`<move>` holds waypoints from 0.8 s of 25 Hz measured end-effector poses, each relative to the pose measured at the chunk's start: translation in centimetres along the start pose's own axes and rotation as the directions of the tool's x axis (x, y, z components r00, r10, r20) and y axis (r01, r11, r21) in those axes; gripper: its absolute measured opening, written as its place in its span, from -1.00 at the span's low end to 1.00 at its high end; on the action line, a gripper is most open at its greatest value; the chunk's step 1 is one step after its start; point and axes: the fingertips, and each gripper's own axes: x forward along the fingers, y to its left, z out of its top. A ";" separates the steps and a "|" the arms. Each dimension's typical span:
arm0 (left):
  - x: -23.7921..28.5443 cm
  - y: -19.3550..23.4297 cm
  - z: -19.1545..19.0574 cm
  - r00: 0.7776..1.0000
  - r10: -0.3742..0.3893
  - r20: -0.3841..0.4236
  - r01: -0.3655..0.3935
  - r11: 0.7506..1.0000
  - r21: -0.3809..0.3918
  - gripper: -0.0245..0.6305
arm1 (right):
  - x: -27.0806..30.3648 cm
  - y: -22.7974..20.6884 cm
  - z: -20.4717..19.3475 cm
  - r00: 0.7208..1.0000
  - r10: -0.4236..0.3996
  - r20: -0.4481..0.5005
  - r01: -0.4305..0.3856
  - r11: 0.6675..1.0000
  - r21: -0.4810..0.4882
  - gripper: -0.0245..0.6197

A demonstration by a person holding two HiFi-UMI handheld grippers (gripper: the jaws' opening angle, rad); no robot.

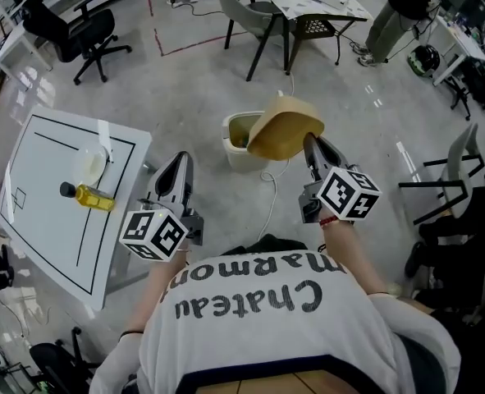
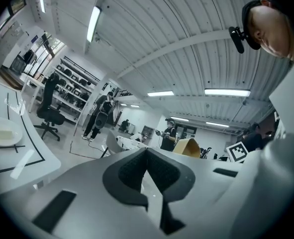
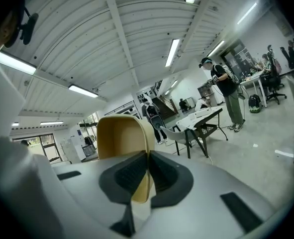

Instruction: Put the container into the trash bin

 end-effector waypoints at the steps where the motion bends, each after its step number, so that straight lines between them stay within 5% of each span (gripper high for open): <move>1: 0.1 -0.2 -0.2 1.000 -0.002 -0.001 0.002 1.000 -0.002 -0.85 | 0.0 -0.1 0.0 1.000 0.001 -0.003 -0.001 1.000 0.005 -0.80; 20: 7.5 -0.7 -0.5 1.000 0.008 0.011 -0.008 1.000 -0.003 -0.85 | 7.2 -3.7 2.5 0.993 0.083 -0.086 -0.085 0.996 -0.022 -0.80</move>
